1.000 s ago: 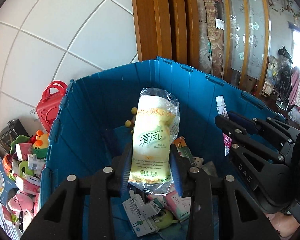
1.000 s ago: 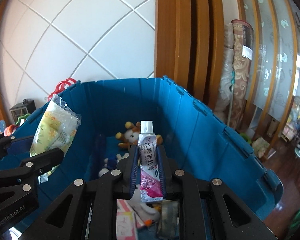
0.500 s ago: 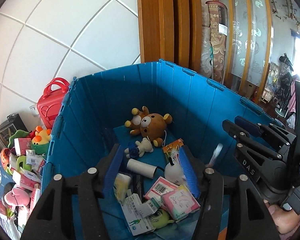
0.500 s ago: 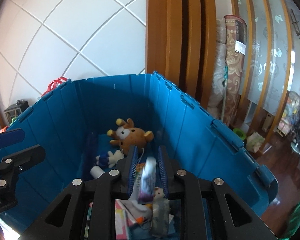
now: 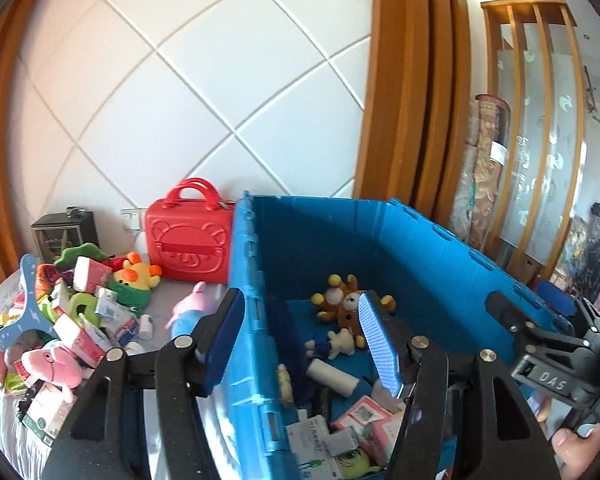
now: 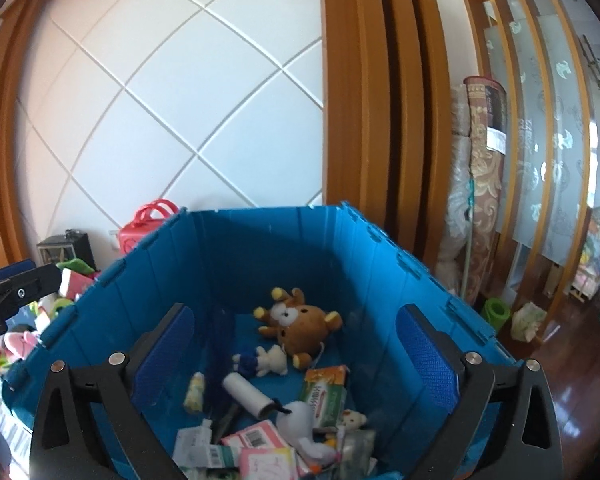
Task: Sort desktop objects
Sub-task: 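Move both tools back over the pile of items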
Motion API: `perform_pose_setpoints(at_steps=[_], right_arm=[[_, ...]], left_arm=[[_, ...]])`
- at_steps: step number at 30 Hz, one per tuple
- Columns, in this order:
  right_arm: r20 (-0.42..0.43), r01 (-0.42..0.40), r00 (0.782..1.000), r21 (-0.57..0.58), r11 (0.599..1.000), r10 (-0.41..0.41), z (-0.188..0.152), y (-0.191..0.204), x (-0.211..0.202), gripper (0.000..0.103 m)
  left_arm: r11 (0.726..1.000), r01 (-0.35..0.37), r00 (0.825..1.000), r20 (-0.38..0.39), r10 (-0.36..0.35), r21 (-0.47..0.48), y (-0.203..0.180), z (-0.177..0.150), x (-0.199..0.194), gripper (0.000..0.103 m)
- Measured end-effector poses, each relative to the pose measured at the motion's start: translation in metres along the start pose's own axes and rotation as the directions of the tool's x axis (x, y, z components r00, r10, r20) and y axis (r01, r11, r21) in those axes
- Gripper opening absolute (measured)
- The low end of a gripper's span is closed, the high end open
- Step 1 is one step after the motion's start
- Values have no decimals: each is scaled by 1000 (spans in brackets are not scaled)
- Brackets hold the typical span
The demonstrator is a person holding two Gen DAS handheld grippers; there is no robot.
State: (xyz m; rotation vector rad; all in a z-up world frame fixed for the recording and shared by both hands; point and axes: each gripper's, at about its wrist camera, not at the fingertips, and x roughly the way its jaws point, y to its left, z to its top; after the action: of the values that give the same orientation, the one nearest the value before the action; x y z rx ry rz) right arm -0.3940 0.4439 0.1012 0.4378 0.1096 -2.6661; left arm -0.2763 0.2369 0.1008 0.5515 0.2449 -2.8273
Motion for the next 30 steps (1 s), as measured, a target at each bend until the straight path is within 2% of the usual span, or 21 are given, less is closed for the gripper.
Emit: perform_pose_setpoints(at_steps=[5,9,13,16,19,22,24,27,29,30], right_arm=[[50,-115,992,-24,993,116,11,44,-7,103],[62,-197,977,-78,977,202,16,93,-11,103],[47,-266,961,-104,958,272,17,147,-12,103],[35,-304,950,-131,944,311,15,197,-13,103],[15,-326,943,-148,934,332,10,253,-11,103],[-29,-325,946,-129,937,324,1,311,1,103],[-73,-325,945,-99,940,319,-6,347,16,103],[-156,-308,942,-53,950,297,-22,392,43,103],[-223,-309,929,-25,951,296,-36,418,61,103],[-259,-312,919,-14,950,298,-42,428,70,103]], left_arm=[[993,-114,992,-62,112,-30,58,-8,-7,59],[968,-241,967,-99,234,-68,119,-16,-17,59],[941,-319,943,-135,303,-117,192,-25,-27,59],[923,-361,929,-139,344,-132,254,-33,-39,59],[915,-377,923,-140,358,-146,324,-43,-50,59],[910,-379,917,-199,345,-170,402,-57,-53,59],[903,-396,900,-264,347,-164,450,-69,-53,59],[887,-448,855,-345,387,-115,515,-87,-50,59],[867,-488,821,-391,416,-101,551,-97,-48,59],[862,-495,811,-414,413,-109,567,-102,-47,59]])
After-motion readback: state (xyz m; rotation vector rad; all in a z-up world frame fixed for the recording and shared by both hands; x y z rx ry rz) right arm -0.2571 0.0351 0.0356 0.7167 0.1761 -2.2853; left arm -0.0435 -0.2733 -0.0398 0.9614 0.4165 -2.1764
